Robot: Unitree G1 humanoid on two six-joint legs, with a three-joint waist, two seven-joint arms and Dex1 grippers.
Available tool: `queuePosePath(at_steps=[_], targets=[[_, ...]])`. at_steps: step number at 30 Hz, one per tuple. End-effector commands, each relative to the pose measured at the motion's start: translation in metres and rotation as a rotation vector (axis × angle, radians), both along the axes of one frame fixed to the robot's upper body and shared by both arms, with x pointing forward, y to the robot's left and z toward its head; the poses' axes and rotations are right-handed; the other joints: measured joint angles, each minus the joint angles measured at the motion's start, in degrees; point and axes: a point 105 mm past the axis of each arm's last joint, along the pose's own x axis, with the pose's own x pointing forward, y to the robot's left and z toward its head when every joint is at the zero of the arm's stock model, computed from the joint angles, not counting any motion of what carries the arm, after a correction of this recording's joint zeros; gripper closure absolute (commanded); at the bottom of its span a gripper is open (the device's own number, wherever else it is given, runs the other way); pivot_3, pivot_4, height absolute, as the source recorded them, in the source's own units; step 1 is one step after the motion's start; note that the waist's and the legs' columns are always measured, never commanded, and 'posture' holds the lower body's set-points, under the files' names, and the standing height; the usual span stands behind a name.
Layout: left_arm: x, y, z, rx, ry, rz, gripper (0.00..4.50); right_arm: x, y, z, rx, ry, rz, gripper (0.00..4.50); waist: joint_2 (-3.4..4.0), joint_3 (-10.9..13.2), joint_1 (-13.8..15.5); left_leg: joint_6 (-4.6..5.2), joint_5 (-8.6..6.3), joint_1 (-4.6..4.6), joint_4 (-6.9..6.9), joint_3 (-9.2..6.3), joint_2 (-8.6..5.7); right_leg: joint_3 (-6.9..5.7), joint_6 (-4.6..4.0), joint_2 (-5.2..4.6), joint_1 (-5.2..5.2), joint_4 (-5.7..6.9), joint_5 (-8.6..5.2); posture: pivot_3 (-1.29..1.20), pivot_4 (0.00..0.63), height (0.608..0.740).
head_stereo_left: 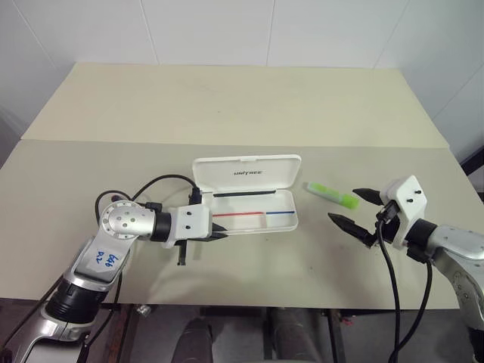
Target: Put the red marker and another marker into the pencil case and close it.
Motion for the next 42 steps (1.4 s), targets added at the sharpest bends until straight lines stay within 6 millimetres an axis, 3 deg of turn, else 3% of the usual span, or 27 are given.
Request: queuePosePath(at_steps=[1,11,15,25,34,42], targets=[[-0.004,-0.001,0.003,-0.026,-0.025,0.009,4.49,-0.013,0.002,0.014,-0.025,-0.046,0.054,0.00,0.00,0.00,0.00,0.00,0.00,0.04,-0.01,-0.01,0.00,0.00,0.00,0.00,0.04,-0.03,0.00,0.00,0.150,0.740],[-0.004,-0.010,-0.005,-0.033,-0.043,0.010,4.49,-0.012,0.000,0.016,-0.034,-0.055,0.038,0.00,-0.04,0.02,-0.05,0.00,0.00,0.08,0.04,0.00,0.00,0.01,0.05,0.00,0.20,-0.25,0.06,0.00,0.150,0.740],[-0.006,-0.013,-0.005,-0.037,-0.047,0.002,3.44,-0.010,0.002,0.016,-0.033,-0.058,0.042,0.00,-0.04,0.02,-0.05,0.00,0.00,0.05,0.00,0.00,0.00,0.01,0.07,0.00,0.21,-0.34,0.07,0.00,0.150,0.740],[-0.016,-0.020,-0.001,-0.066,-0.008,-0.020,0.02,-0.003,0.009,0.017,-0.029,-0.062,0.073,0.00,-0.04,0.02,-0.03,0.01,-0.01,0.08,0.01,0.00,0.00,0.02,0.10,0.00,0.26,-0.37,0.09,0.00,0.150,0.740],[-0.021,-0.015,0.026,-0.133,-0.001,-0.045,0.02,0.004,0.015,0.018,-0.032,-0.063,0.106,0.00,-0.04,0.02,-0.07,0.02,-0.01,0.08,0.01,-0.01,0.00,0.01,0.10,0.00,0.27,-0.41,0.09,0.00,0.150,0.740],[-0.009,0.043,0.046,0.005,0.015,0.002,0.02,0.013,0.020,0.018,-0.035,-0.066,0.142,0.00,-0.03,0.07,-0.36,0.03,-0.02,0.09,-0.01,0.00,0.00,0.01,0.08,-0.01,0.26,-0.44,0.09,0.00,0.150,0.740]])
